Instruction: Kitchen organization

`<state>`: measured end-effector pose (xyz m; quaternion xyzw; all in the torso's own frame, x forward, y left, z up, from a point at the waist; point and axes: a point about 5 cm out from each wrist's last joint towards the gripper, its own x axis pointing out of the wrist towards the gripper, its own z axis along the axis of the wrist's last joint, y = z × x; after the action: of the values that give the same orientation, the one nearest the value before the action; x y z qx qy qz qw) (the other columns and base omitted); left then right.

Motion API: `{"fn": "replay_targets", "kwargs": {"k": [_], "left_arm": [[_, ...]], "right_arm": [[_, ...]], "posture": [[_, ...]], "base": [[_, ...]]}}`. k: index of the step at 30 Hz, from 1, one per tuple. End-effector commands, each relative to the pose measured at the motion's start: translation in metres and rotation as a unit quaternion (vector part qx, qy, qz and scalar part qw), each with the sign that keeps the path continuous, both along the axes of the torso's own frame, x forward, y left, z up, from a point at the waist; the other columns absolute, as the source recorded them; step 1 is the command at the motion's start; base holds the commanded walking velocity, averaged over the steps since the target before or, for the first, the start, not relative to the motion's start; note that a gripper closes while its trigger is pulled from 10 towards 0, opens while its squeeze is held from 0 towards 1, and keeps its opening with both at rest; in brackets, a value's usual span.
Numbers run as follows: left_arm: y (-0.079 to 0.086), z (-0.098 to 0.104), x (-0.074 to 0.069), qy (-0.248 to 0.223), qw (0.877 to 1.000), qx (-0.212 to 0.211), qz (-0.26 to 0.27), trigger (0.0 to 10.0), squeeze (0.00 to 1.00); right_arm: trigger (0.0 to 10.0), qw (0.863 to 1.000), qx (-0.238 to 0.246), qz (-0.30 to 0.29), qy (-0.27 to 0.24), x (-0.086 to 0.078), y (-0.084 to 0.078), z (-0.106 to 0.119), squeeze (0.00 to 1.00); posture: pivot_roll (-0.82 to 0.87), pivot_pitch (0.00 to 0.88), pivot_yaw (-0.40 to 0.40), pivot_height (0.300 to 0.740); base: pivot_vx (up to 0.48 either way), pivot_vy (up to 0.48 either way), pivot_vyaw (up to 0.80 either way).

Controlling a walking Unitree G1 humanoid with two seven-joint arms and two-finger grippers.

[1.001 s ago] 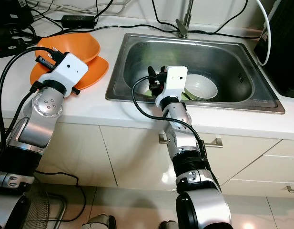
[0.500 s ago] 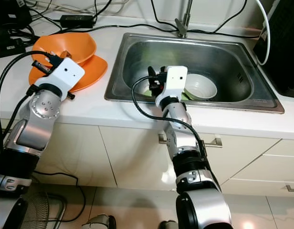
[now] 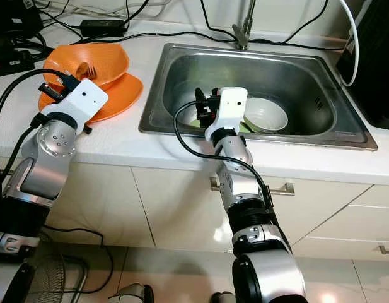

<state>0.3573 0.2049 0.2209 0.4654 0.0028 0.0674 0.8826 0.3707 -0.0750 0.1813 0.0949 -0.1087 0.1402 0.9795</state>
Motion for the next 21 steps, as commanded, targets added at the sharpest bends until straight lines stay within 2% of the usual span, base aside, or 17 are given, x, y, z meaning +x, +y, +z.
{"fn": "replay_targets", "kwargs": {"k": [1,2,8,21], "left_arm": [[-0.004,0.009,-0.001,-0.021,1.000,0.010,-0.009,10.0,0.14],[-0.006,0.010,-0.001,-0.025,1.000,0.010,-0.013,10.0,0.00],[-0.006,0.016,-0.002,-0.033,0.999,0.017,-0.011,10.0,0.00],[0.003,0.002,-0.011,0.029,0.999,0.026,0.005,10.0,0.00]], "right_arm": [[10.0,1.000,0.009,-0.005,0.005,0.001,-0.002,0.000,0.00],[10.0,1.000,0.009,-0.005,0.005,0.001,-0.002,0.000,0.00],[10.0,1.000,0.011,-0.006,0.003,0.001,-0.003,0.000,0.00],[10.0,1.000,0.013,-0.004,0.006,0.001,-0.002,0.000,0.00]], "posture": [[0.07,0.069,-0.054,0.732],[0.07,0.068,-0.054,0.732],[0.07,0.066,-0.054,0.732],[0.08,0.071,-0.056,0.732]], "base": [[0.000,0.000,0.00],[0.000,0.000,0.00],[0.000,0.000,0.00],[0.000,0.000,0.00]]}}
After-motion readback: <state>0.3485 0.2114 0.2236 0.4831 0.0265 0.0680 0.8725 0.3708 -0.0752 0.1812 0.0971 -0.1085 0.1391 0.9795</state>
